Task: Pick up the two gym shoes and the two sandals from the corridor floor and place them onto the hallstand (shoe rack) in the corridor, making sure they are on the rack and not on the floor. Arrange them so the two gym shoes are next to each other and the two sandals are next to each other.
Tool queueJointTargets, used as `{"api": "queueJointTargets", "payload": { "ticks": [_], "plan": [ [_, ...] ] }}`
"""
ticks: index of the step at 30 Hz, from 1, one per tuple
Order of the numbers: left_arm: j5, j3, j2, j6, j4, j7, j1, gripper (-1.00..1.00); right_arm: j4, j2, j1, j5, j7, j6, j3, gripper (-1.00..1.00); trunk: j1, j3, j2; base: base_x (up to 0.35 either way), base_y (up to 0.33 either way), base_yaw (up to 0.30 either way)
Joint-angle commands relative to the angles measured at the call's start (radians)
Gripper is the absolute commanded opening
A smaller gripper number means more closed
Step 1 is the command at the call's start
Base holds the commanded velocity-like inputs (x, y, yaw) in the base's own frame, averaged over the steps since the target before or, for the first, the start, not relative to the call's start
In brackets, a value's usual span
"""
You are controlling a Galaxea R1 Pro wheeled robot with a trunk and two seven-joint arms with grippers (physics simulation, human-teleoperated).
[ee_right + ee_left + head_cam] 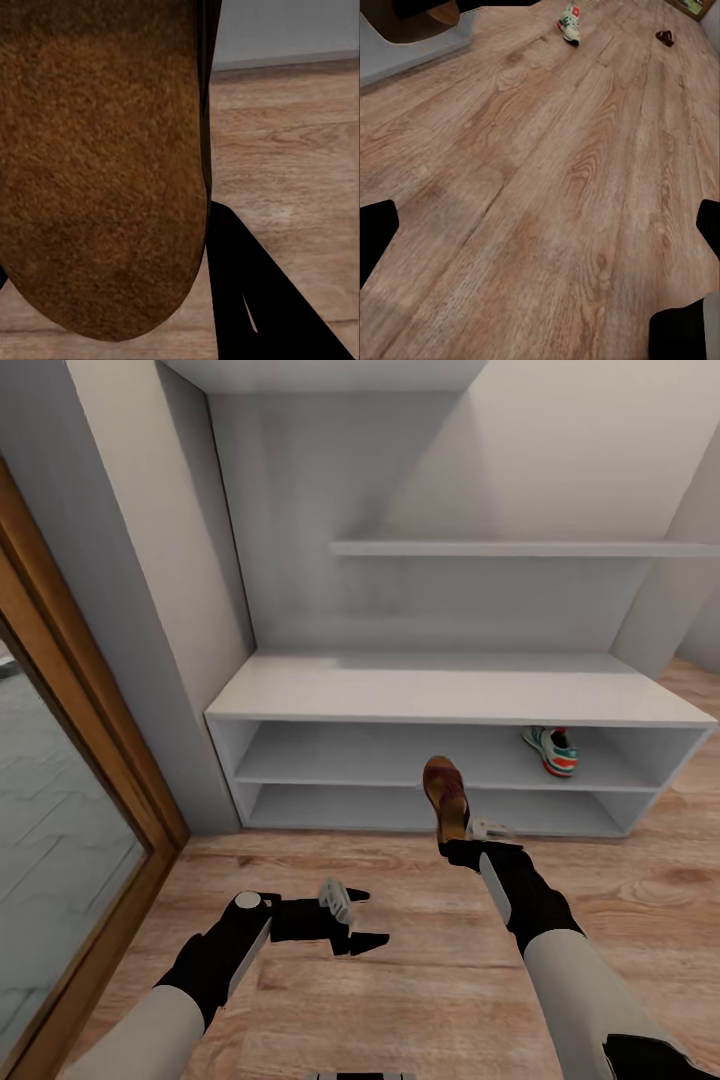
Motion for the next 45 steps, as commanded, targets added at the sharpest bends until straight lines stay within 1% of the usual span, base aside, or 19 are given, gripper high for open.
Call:
{"api": "queueJointTargets", "payload": {
  "ticks": [1, 7, 14, 20, 28, 32, 39, 45],
  "plan": [
    [-0.002, 0.001, 0.000, 0.007, -0.001, -0.004, 0.000, 1.00, -0.002, 0.001, 0.000, -0.003, -0.003, 0.006, -0.003, -1.00, 0.000, -0.001, 0.000, 0.342, 0.097, 0.000],
    [-0.002, 0.001, 0.000, 0.007, -0.001, -0.004, 0.000, 1.00, -0.002, 0.001, 0.000, -0.003, -0.003, 0.006, -0.003, -1.00, 0.000, -0.001, 0.000, 0.236, 0.119, 0.000],
    [-0.002, 0.001, -0.013, 0.007, 0.000, -0.003, 0.000, 1.00, -0.003, 0.001, 0.000, -0.003, -0.003, 0.006, -0.004, -1.00, 0.000, -0.001, 0.000, 0.032, 0.014, 0.000],
    [-0.002, 0.001, -0.015, 0.007, 0.000, -0.003, 0.000, 1.00, -0.003, 0.001, 0.000, -0.003, -0.003, 0.004, -0.004, -1.00, 0.000, -0.001, 0.000, 0.022, 0.005, 0.000],
    [-0.002, 0.001, -0.017, 0.007, 0.000, -0.003, 0.000, 1.00, -0.003, 0.001, 0.000, -0.004, -0.003, 0.004, -0.005, -1.00, 0.000, -0.001, 0.000, 0.122, 0.127, 0.000],
    [-0.003, 0.001, -0.026, 0.007, 0.001, -0.002, 0.000, 1.00, -0.003, 0.001, 0.000, -0.003, -0.003, 0.004, -0.005, -1.00, 0.000, -0.001, 0.000, 0.122, 0.016, 0.000],
    [-0.004, 0.001, -0.034, 0.007, 0.002, -0.002, 0.000, 1.00, -0.003, 0.001, 0.000, -0.004, -0.003, 0.005, -0.005, -1.00, 0.000, -0.001, 0.000, 0.290, 0.001, 0.000],
    [-0.005, 0.001, -0.036, 0.007, 0.002, -0.002, 0.000, 1.00, -0.002, 0.001, 0.000, -0.004, -0.003, 0.005, -0.005, -1.00, 0.000, -0.001, 0.000, 0.318, 0.000, 0.000]
  ]
}}
